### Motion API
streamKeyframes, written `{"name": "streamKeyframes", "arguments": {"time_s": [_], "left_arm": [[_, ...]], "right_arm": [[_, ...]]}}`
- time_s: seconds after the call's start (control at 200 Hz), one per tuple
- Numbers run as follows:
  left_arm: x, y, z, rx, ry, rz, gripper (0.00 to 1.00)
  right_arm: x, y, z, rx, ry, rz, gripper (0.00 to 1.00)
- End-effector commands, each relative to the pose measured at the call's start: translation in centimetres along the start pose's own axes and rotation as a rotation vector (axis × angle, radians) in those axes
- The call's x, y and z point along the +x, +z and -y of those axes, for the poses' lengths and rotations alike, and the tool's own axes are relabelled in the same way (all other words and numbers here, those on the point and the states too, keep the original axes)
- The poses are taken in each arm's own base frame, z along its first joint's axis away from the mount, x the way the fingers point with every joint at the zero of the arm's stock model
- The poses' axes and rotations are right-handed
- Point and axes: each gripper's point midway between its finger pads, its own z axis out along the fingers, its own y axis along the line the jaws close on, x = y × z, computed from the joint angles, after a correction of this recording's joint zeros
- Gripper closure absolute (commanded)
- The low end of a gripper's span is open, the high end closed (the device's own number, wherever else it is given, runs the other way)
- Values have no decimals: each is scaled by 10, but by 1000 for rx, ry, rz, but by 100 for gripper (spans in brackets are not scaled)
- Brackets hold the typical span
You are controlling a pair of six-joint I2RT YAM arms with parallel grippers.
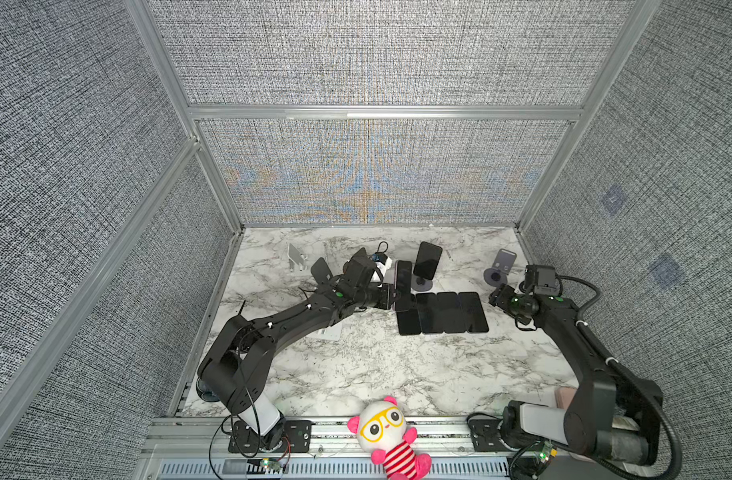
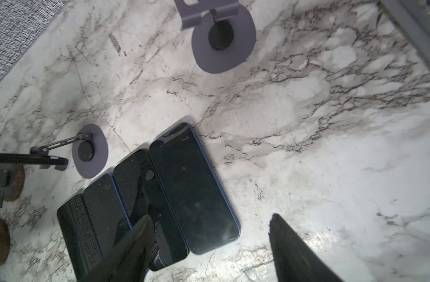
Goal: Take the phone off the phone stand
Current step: 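Carry the purple-edged phone with left gripper to the row of flat phones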
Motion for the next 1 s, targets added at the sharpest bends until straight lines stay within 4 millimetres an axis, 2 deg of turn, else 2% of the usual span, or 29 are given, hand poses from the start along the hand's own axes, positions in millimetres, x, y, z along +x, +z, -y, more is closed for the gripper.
{"name": "streamKeyframes", "arguments": {"time_s": [0.0,0.095,0.205,0.445,0.68,0.995], "left_arm": [[-2,-1,-12,-58,-63,15,100],[10,3,-29,-123,-106,-23,100],[18,7,-36,-137,-151,-33,100],[31,13,-53,-179,-278,-75,100],[44,23,-53,-154,-327,-142,100],[51,28,-49,-139,-339,-216,100]], "right_arm": [[-8,13,-5,-44,19,14,33],[-6,25,-3,-43,31,-5,35],[0,34,-2,-50,41,-28,35],[2,39,2,-36,35,-34,35],[4,37,3,-34,28,-31,29],[3,34,5,-24,14,-17,22]]}}
